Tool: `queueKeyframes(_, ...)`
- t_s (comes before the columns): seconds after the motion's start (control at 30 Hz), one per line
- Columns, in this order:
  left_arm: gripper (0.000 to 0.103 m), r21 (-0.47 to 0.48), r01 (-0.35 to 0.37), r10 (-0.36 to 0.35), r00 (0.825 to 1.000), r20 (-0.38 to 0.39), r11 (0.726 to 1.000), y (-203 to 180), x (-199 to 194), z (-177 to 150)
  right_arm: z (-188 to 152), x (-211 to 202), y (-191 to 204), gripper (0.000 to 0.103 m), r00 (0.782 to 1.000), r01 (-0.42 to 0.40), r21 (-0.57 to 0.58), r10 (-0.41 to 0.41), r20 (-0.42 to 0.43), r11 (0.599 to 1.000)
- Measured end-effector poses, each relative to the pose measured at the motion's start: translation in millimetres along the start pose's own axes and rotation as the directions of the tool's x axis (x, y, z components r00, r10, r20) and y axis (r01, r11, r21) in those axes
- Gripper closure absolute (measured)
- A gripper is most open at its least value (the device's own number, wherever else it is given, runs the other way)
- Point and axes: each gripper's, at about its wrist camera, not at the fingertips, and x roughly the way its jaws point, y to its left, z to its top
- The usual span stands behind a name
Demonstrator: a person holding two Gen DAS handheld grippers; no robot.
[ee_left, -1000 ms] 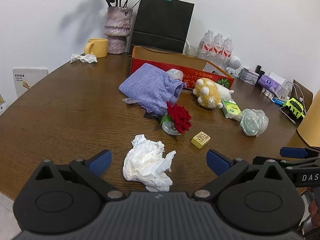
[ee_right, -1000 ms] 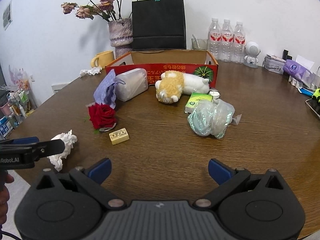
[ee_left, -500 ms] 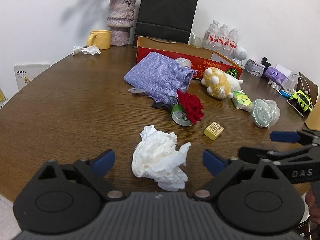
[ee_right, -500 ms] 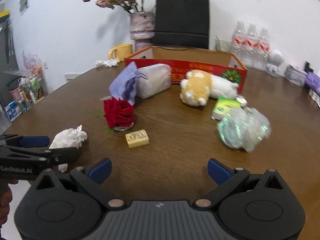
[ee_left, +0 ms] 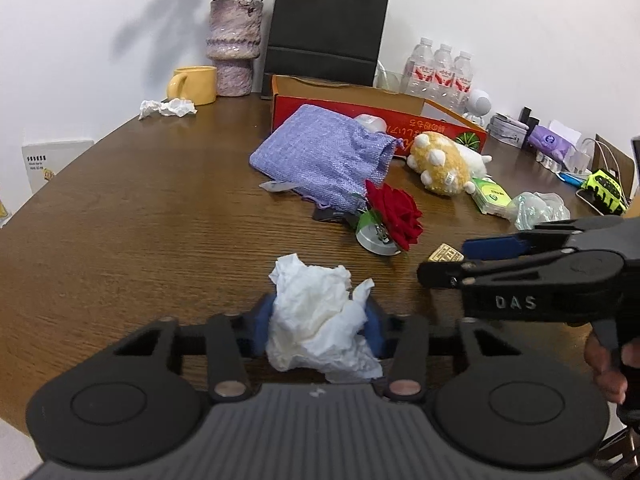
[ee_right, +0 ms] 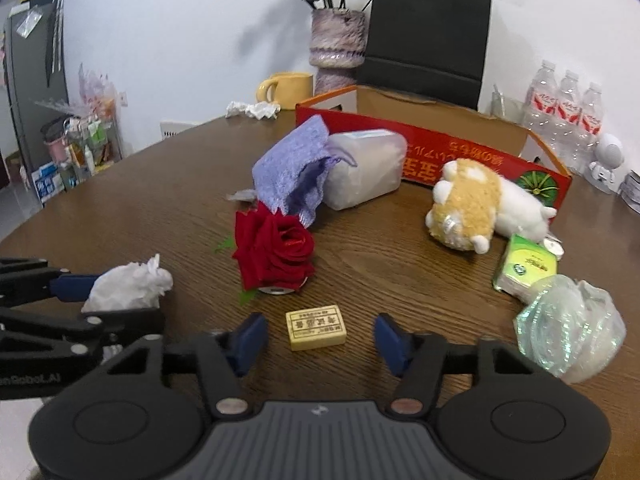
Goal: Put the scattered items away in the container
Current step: 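Grasp the crumpled white tissue with the left gripper while the right grasps the yellow soap bar, then carry tissue and soap bar into the cardboard box and open both grippers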
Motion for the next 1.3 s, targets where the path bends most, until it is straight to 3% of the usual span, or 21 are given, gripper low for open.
queueKeyframes(0.07,0.065,-0.001,0.006,-0.006,1.000,0.003,1.000,1.7,-0.2,-0.1,-0.8,-0.9,-0.7,0.072,1.000,-0.022,0.006,0.022,0.009,1.000)
queueKeyframes(0.53,0.070,0.014,0.053,-0.054,0.997,0.052,0.998,-3.0,0.0,20.2,2.6,-18.7,-13.8,0.072,0.997,-0.010,0.037,0.007,0.075,0.999)
queueKeyframes(0.8,0.069,0.086,0.063,-0.081,0.970,0.227,0.994,-11.2,-4.3,85.9,43.2,-36.0,-57.2,0.072,0.983,0.017,0.097,-0.034,0.178,0.995)
queueKeyframes(0.97,0.069,0.083,0.096,-0.114,0.959,0.258,0.992,-11.6,28.2,154.3,90.2,-32.8,-99.1,0.072,0.973,0.059,0.112,-0.082,0.216,0.992)
queueKeyframes(1.07,0.069,0.092,0.084,-0.103,0.970,0.222,0.992,-13.3,65.2,194.5,124.6,-14.3,-127.0,0.072,0.975,0.089,0.118,-0.111,0.192,0.989)
queueKeyframes(1.2,0.069,0.078,0.096,-0.103,0.991,0.085,0.992,-15.0,135.5,238.6,161.4,34.8,-164.9,0.072,0.986,0.118,0.138,-0.133,0.099,0.983)
queueKeyframes(1.3,0.069,0.047,0.086,-0.085,0.996,-0.022,0.995,-12.2,188.4,253.4,176.1,76.0,-193.1,0.072,0.989,0.142,0.165,-0.146,0.018,0.976)
